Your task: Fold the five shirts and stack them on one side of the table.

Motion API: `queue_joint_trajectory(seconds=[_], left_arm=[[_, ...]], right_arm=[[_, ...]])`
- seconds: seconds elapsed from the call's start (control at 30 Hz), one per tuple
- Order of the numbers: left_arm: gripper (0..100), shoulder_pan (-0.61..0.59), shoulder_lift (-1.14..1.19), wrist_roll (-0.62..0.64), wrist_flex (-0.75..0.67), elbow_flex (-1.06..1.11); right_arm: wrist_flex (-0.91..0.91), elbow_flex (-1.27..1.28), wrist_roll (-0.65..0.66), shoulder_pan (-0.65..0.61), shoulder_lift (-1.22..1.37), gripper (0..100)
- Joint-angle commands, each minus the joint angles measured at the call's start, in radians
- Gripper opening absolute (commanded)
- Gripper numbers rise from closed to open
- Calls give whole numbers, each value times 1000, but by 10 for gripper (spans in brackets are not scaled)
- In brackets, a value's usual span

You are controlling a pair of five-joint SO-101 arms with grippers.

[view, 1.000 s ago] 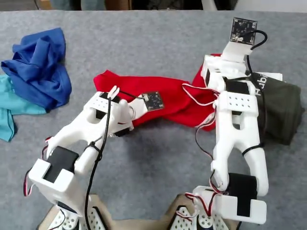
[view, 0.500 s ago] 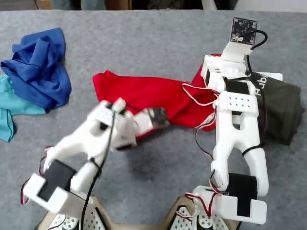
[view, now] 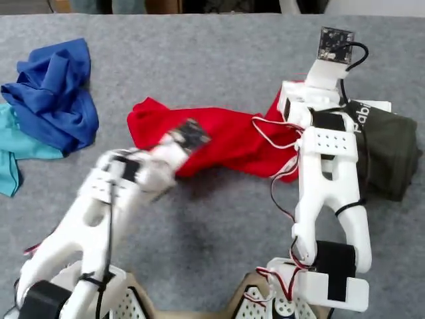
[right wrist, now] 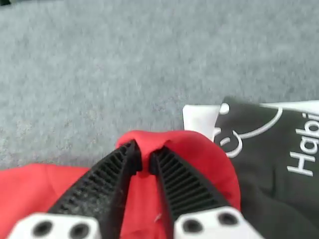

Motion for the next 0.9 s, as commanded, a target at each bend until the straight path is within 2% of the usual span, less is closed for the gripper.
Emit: queue_joint_trajectory(seconds=[0.0,0.13,0.3,0.47,0.6,0.7,0.87], left_arm=[[27,-166,-31,-149,-9,27],[28,-197,23,-222,-86,150],[28,-131,104,-224,-106,251],[28,-22,110,-221,-29,309],[27,122,106,-143,49,338],[27,245,28,-43,61,389],[27,390,-127,-26,89,440]], right_arm=[[55,-65,9,-11,-91,14],[112,-65,9,-35,-133,14],[238,-65,11,-115,-171,14],[336,-70,11,-164,-228,14],[385,-70,11,-170,-297,14],[416,-70,37,-166,-348,14],[440,-71,95,-166,-414,14]])
